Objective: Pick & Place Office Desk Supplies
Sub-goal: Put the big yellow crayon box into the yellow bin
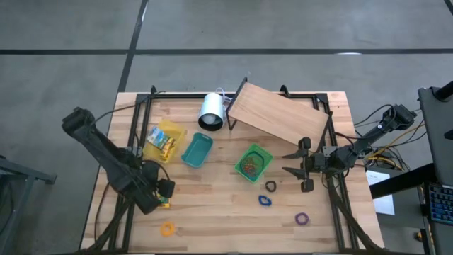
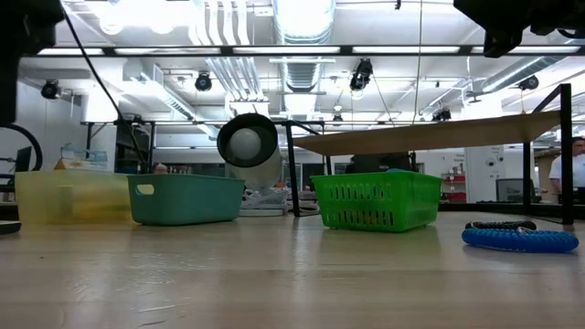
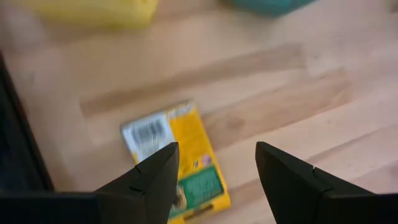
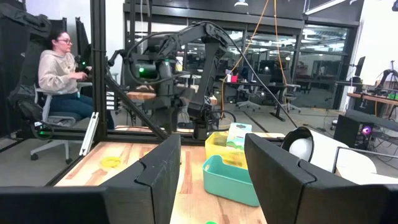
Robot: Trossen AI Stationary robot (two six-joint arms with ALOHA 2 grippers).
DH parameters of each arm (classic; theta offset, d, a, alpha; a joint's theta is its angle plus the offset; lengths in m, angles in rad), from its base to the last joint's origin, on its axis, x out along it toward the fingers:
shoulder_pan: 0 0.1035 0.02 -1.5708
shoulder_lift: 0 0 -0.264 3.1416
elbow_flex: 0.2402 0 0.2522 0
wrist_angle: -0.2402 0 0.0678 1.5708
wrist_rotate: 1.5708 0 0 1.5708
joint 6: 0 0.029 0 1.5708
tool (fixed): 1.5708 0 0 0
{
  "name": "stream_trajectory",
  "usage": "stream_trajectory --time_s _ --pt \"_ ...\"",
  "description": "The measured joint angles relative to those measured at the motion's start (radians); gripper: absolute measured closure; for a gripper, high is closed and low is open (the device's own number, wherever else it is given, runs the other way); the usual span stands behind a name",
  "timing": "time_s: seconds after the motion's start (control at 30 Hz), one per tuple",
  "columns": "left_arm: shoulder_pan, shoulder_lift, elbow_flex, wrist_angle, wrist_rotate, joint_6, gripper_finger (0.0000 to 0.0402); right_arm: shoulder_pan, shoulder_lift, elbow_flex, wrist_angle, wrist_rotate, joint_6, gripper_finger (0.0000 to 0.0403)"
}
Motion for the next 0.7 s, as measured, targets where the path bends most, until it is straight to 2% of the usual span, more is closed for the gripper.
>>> stream_trajectory --time_s 0.2,0.3,0.43,0.53,0.7 --pt "-0.008 0.07 0.0 0.044 0.141 -0.276 0.0183 0.0 0.0 0.0 0.0 0.0 0.0 0.0225" --pt "-0.008 0.1 0.0 0.053 0.156 -0.322 0.0183 0.0 0.0 0.0 0.0 0.0 0.0 0.0225" --pt "-0.019 0.108 0.0 0.118 0.144 -0.28 0.0184 0.0 0.0 0.0 0.0 0.0 0.0 0.0225" --pt "-0.058 0.093 0.0 0.132 0.072 -0.279 0.0184 0.0 0.0 0.0 0.0 0.0 0.0 0.0225" --pt "-0.145 0.086 -0.014 0.129 0.009 -0.383 0.0184 0.0 0.0 0.0 0.0 0.0 0.0 0.0225"
